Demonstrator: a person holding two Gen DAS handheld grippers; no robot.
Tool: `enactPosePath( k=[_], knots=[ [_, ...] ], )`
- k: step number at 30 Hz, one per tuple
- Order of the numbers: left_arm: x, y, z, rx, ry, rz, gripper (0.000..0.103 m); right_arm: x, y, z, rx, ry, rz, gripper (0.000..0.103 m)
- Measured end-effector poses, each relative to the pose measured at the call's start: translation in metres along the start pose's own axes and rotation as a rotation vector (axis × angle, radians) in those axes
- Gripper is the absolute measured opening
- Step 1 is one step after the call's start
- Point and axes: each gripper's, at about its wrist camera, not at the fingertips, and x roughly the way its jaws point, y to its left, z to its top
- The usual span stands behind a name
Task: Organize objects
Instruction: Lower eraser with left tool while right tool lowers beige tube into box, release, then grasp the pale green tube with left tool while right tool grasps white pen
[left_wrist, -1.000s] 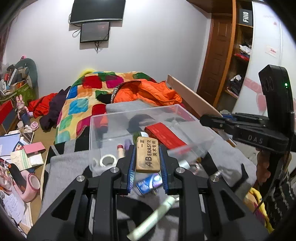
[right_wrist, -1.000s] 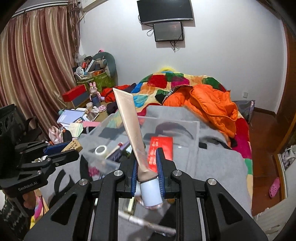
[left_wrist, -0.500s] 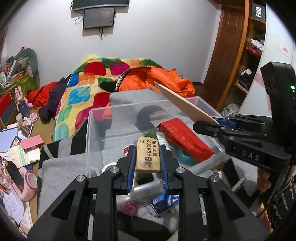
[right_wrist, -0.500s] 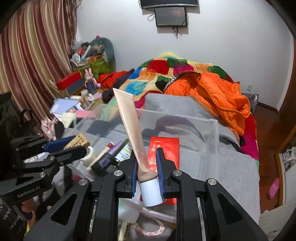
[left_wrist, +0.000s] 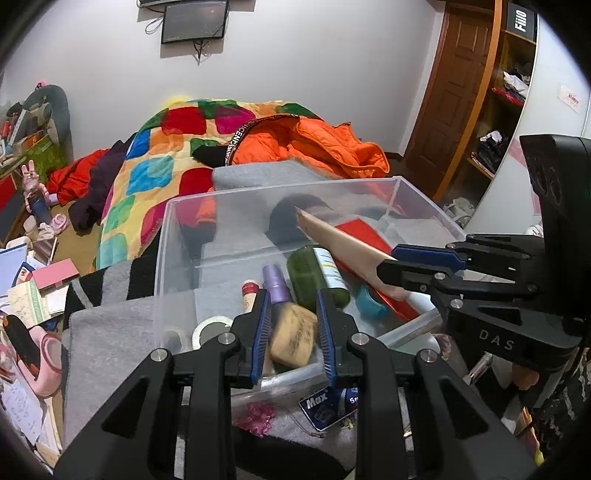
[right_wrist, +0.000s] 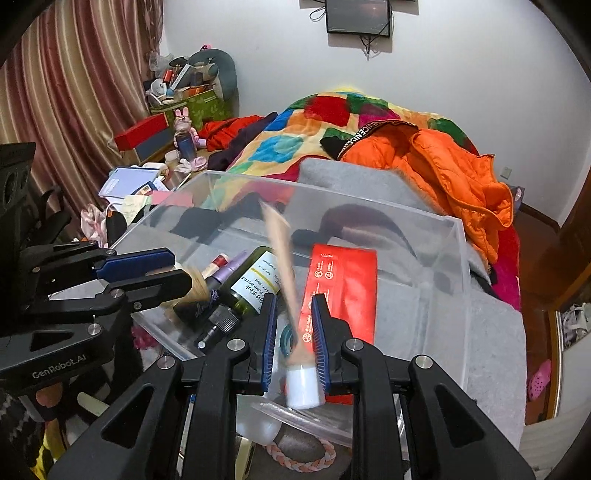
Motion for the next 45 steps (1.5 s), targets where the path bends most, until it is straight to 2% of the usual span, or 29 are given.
enactPosePath(
  k=[7,12,14,19,22,29,35,37,39,40,41,43,45],
  knots=[
    [-0.011,-0.001,-0.001,-0.004,-0.013,-0.004,0.024,-0.009,-0.001,-0.003,0.015,0.000,0.013,0.019],
    [-0.031,-0.003,-0.009,0.004,-0.037,-0.010,0.031,-0.028,-0.004,-0.011,0.030,-0.031,0.008,0.031],
    [-0.039,-0.004,-0.015,0.009,-0.041,-0.012,0.039,-0.037,-0.006,-0.016,0.033,-0.044,0.005,0.034],
    [-0.055,-0.008,-0.034,0.024,-0.034,-0.010,0.041,-0.060,-0.007,-0.035,0.035,-0.061,0.008,0.038],
    [-0.061,-0.010,-0.049,0.027,-0.013,-0.026,0.044,-0.071,-0.006,-0.047,0.027,-0.067,0.002,0.045],
    [-0.055,-0.021,-0.081,0.072,0.059,-0.049,0.050,-0.078,0.006,-0.084,-0.052,0.008,0.035,0.049],
    [-0.037,-0.028,-0.100,0.075,0.136,-0.068,0.050,-0.051,0.017,-0.102,-0.152,0.115,0.025,0.050],
    [-0.034,-0.030,-0.104,0.078,0.131,-0.060,0.050,-0.041,0.019,-0.104,-0.177,0.148,0.016,0.050],
    [-0.033,-0.032,-0.107,0.084,0.115,-0.043,0.049,-0.036,0.019,-0.106,-0.188,0.160,0.010,0.050],
    [-0.034,-0.033,-0.108,0.081,0.107,-0.033,0.042,-0.036,0.018,-0.106,-0.181,0.159,0.016,0.048],
    [-0.035,-0.033,-0.110,0.077,0.101,-0.023,0.035,-0.036,0.016,-0.106,-0.170,0.160,0.022,0.039],
    [-0.038,-0.030,-0.111,0.053,0.095,-0.022,0.024,-0.040,0.012,-0.106,-0.141,0.169,0.045,0.029],
    [-0.041,-0.024,-0.112,0.023,0.100,-0.036,0.015,-0.045,0.010,-0.109,-0.114,0.172,0.057,0.024]
  ],
)
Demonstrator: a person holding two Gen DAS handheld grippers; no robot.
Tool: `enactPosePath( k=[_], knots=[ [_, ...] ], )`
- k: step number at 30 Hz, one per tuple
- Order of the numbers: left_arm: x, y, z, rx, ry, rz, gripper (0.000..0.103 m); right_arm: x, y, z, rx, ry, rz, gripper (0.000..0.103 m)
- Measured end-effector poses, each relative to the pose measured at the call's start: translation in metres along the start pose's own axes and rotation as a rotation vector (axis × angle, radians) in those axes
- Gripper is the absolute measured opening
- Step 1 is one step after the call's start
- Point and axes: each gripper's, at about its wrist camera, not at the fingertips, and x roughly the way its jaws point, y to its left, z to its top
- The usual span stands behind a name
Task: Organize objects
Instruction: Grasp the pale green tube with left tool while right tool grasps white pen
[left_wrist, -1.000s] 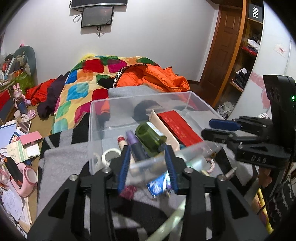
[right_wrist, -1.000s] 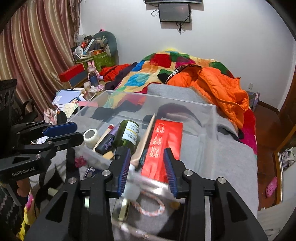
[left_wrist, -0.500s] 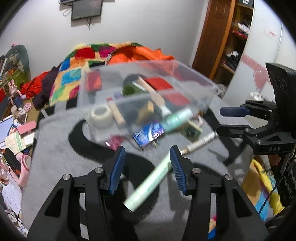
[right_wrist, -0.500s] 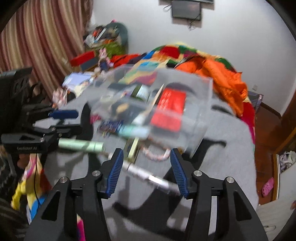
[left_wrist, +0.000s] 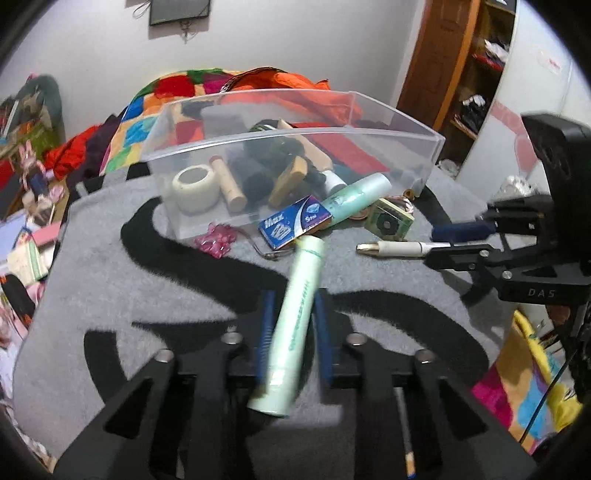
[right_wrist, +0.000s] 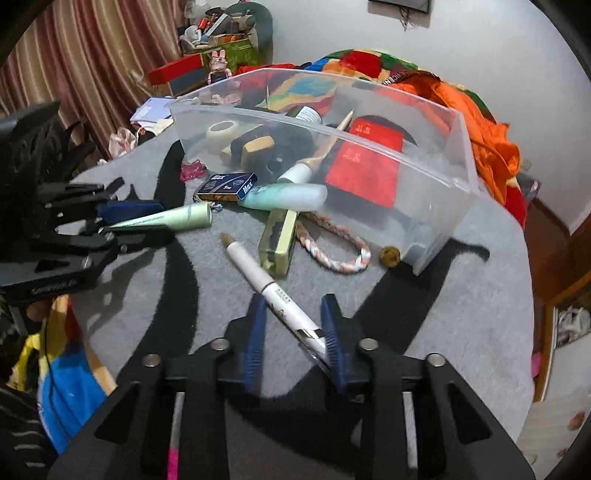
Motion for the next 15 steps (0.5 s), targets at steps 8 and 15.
enactPosePath(
  k=[8,15],
  knots=[
    [-0.017,0.003,-0.012,-0.003,0.026,-0.014,0.015,-0.019,0.009,-0.022,0.041,0.013,0.054,0.011],
    [-0.007,-0.003,-0.006,0.002,0.014,0.009,0.015,-0.010,0.021,-0.020,0.025,-0.014,0.013,0.013]
  ],
)
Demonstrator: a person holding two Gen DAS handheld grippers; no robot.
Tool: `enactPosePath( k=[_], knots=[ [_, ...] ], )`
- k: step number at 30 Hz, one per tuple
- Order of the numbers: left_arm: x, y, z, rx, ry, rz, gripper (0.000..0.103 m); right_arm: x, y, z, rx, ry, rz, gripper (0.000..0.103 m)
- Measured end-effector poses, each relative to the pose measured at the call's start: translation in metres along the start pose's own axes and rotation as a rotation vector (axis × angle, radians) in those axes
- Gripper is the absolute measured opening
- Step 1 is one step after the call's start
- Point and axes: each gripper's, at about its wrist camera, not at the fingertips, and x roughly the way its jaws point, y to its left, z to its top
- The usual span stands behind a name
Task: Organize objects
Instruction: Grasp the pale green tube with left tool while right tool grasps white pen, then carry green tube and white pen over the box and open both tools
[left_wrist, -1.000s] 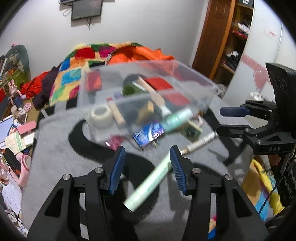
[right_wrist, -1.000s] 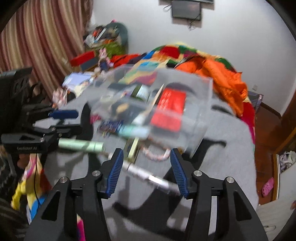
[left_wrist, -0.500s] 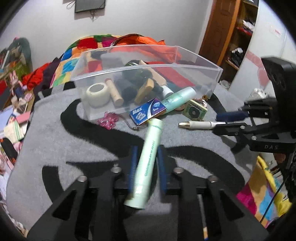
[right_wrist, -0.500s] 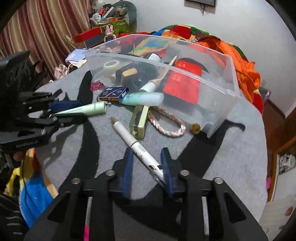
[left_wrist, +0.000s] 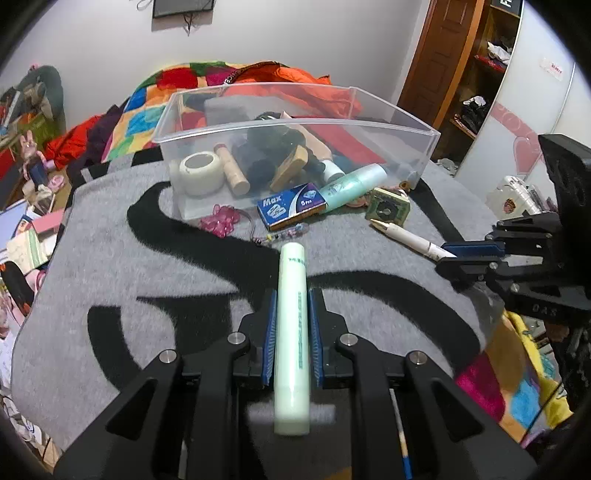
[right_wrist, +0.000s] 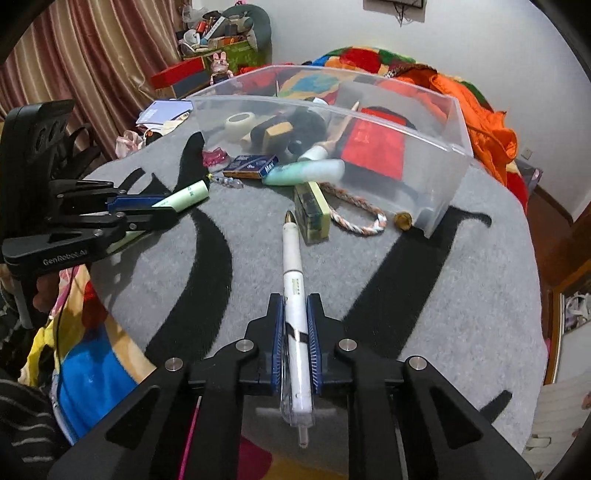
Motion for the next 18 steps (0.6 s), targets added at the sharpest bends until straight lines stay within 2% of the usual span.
enactPosePath(
  k=[3,8,18],
  knots=[
    [-0.002,-0.006,-0.001,0.019,-0.014,0.033,0.015,0.000,0.004,-0.001,0.013,-0.023,-0.017,0.011],
    [-0.010,-0.007,-0.001,0.012,-0.032,0.034,0.015,-0.013,0.015,0.000,-0.010,-0.083,0.004,0.010],
    [-0.045,-0.001,0.032,-0.018,-0.160,0.036,0.015,-0.043,0.009,0.030,0.064,-0.226,0.036,0.010]
  ],
)
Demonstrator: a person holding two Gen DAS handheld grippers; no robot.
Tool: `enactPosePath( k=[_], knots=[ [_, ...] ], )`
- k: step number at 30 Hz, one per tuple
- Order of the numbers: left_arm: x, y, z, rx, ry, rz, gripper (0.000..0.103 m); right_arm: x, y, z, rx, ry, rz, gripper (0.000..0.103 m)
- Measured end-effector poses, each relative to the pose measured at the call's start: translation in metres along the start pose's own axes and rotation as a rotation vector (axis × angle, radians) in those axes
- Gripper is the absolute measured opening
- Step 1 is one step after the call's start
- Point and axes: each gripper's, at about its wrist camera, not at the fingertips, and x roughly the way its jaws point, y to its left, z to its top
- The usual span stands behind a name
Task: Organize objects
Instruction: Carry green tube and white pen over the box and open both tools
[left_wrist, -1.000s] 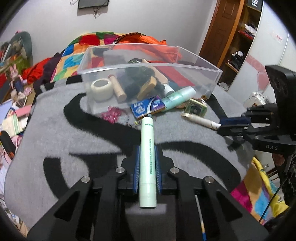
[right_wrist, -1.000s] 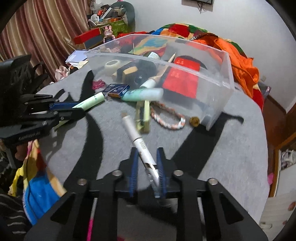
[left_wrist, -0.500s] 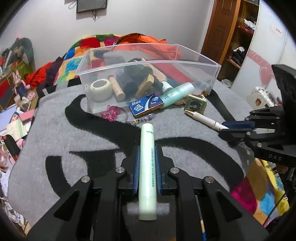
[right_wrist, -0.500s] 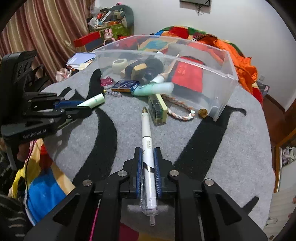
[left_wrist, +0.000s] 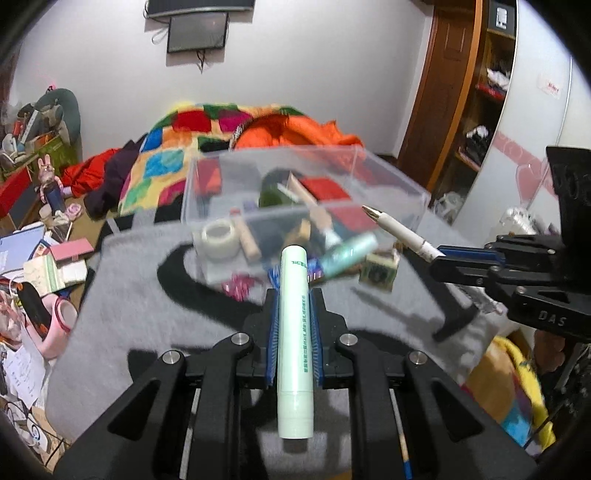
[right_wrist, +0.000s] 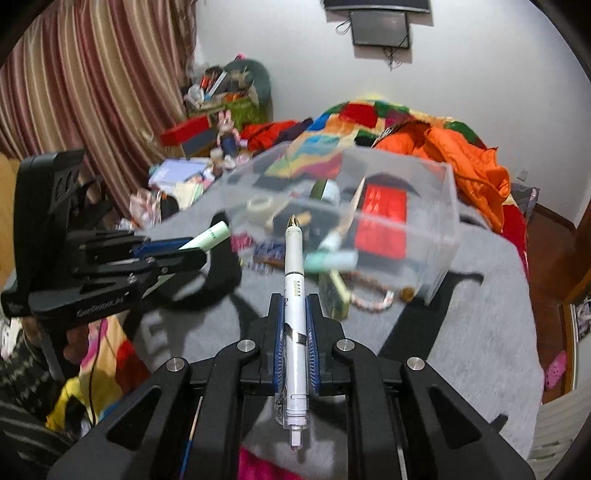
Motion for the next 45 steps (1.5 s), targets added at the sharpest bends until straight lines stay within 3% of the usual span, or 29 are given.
enactPosePath(
  k=[8,16,30,40,45],
  knots=[
    [-0.005,0.002,0.032,-0.004,-0.071,0.001,0.015,-0.008,-0.016,0.036,0.057,-0.100,-0.035,0.010],
    [0.010,0.012,0.065,-0.019,-0.087,-0.006,0.015,0.003,-0.037,0.069,0.098,-0.133,-0.056,0.010],
    [0.051,0.028,0.100,-0.019,-0.016,0.006,0.015,0.057,-0.063,0.098,0.125,-0.058,-0.090,0.010],
    [0.057,0.036,0.123,-0.024,-0.050,0.050,0.015,0.082,-0.063,0.099,0.093,-0.021,-0.099,0.010],
    [0.085,0.039,0.119,-0.026,0.009,0.057,0.015,0.095,-0.058,0.101,0.062,0.012,-0.097,0.010]
  ],
)
